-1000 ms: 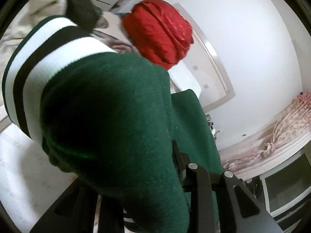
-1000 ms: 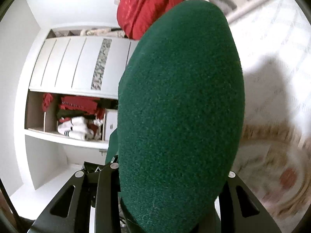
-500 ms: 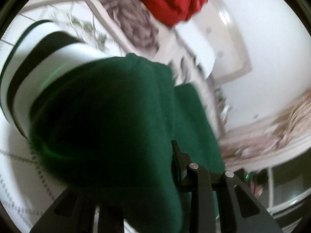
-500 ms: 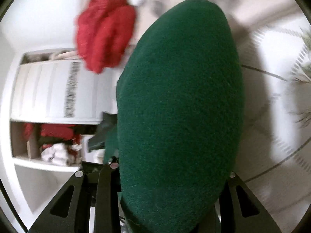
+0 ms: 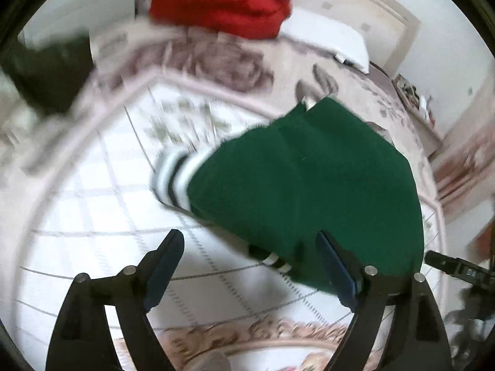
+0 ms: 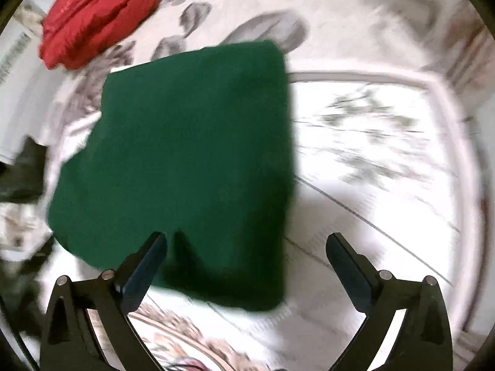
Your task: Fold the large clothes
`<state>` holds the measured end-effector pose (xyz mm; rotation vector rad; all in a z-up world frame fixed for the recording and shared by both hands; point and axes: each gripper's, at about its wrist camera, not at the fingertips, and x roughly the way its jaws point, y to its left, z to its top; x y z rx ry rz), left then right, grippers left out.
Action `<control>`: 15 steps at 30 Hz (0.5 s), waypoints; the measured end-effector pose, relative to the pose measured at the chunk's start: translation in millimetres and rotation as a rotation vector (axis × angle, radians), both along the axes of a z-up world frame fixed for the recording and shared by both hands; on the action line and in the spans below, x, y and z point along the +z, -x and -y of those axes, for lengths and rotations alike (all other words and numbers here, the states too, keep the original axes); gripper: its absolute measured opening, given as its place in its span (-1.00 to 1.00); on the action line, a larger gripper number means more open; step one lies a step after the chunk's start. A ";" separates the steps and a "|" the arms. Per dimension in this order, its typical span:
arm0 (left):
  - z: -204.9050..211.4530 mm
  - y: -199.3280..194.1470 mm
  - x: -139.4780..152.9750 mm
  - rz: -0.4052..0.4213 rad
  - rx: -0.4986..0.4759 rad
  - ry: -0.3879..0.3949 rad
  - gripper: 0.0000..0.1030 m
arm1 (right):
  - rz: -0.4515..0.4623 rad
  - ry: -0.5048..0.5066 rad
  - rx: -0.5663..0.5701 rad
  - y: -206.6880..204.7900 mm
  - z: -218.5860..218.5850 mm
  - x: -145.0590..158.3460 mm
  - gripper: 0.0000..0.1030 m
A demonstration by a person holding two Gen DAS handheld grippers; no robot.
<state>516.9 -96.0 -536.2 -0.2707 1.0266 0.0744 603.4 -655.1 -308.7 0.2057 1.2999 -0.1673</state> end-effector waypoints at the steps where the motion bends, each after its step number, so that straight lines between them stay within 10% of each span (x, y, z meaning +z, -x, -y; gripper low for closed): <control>1: 5.4 -3.1 6.1 0.004 -0.013 -0.033 1.00 | 0.012 0.063 -0.011 9.7 -8.3 12.8 1.00; 15: 28.2 83.0 200.2 0.124 -0.161 -0.153 1.00 | 0.185 0.348 -0.164 188.3 -95.7 251.4 1.00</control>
